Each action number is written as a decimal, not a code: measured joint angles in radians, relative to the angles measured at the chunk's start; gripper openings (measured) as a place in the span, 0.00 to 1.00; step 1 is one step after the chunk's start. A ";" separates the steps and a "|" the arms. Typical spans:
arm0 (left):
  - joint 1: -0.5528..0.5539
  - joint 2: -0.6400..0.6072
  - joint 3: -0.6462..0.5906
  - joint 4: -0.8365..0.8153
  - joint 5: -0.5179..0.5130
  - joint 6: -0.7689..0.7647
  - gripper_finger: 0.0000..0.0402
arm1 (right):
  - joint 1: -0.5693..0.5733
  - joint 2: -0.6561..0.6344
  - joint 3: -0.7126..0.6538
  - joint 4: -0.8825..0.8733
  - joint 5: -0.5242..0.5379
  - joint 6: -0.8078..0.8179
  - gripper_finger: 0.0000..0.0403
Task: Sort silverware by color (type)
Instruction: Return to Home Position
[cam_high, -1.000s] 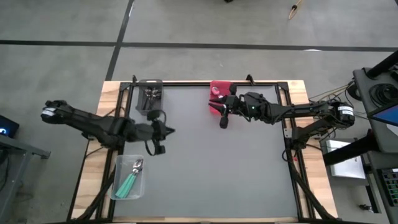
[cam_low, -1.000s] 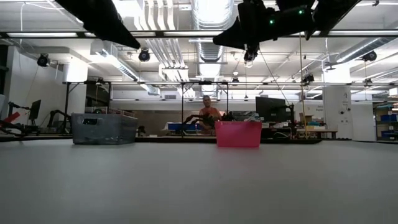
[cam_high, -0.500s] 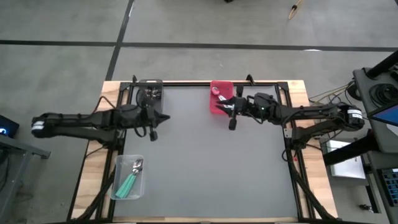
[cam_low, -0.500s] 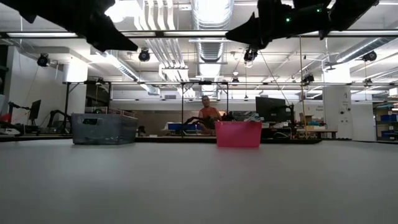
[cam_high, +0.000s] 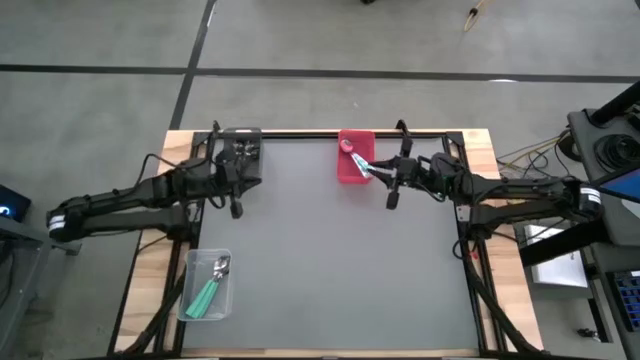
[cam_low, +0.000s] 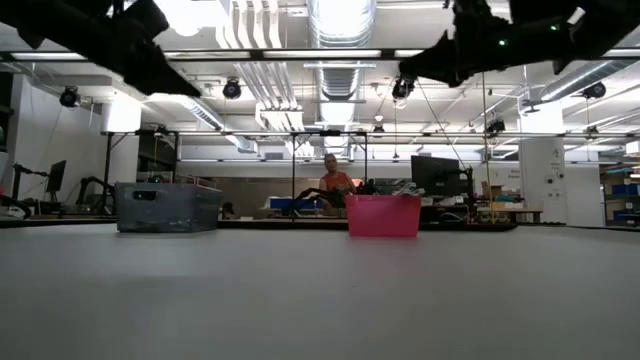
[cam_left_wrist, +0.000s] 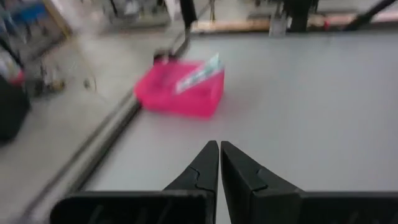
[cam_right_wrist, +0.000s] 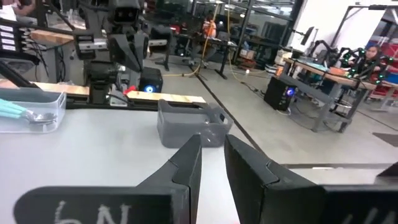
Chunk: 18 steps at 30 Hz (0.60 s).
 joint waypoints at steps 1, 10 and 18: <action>0.007 -0.017 -0.004 -0.048 0.000 -0.016 0.00 | -0.004 -0.022 -0.018 -0.004 0.000 0.000 0.15; 0.010 -0.151 -0.048 -0.016 0.089 -0.136 0.00 | -0.015 -0.187 -0.191 -0.005 0.026 0.043 0.15; 0.010 -0.296 -0.135 0.009 0.124 -0.186 0.00 | -0.015 -0.259 -0.265 0.041 0.025 0.018 0.15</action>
